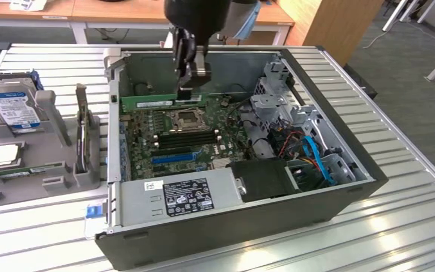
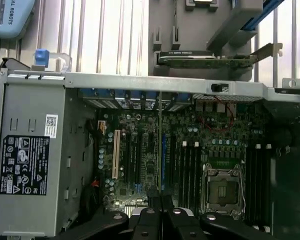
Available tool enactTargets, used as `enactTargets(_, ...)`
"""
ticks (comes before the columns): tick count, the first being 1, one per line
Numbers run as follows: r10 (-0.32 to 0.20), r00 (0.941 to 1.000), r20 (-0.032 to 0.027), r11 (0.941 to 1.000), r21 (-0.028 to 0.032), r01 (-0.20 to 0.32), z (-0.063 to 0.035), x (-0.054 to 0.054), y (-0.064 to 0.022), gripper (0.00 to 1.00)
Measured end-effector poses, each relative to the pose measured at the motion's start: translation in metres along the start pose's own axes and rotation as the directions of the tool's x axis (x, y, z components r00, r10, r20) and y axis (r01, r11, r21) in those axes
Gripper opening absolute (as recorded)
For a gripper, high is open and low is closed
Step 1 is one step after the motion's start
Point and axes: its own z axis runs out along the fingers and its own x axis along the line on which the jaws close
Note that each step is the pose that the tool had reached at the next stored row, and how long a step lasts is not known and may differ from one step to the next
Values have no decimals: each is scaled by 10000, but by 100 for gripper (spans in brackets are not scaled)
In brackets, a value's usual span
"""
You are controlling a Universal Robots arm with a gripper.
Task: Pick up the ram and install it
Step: 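Pick up the ram and move it above insertion slot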
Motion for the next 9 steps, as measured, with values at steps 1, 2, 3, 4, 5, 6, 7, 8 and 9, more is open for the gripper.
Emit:
enactTargets(1,1,10000,0,10000,-6,-1,-3,1,-37,12)
enactTargets(2,0,10000,0,10000,-12,0,-5,2,-73,12)
enactTargets(3,-1,10000,-1,10000,-18,1,-8,3,-110,12)
enactTargets(4,1,10000,1,10000,-24,-1,-11,4,-148,12)
enactTargets(5,1,10000,0,10000,-30,-1,-13,5,-183,12)
enactTargets(6,2,10000,1,10000,-36,-2,-16,6,-217,12)
enactTargets(7,0,10000,0,10000,-42,0,-19,7,-251,12)
enactTargets(8,1,10000,0,10000,-49,-1,-21,8,-285,12)
enactTargets(9,2,10000,1,10000,-54,-2,-23,9,-318,12)
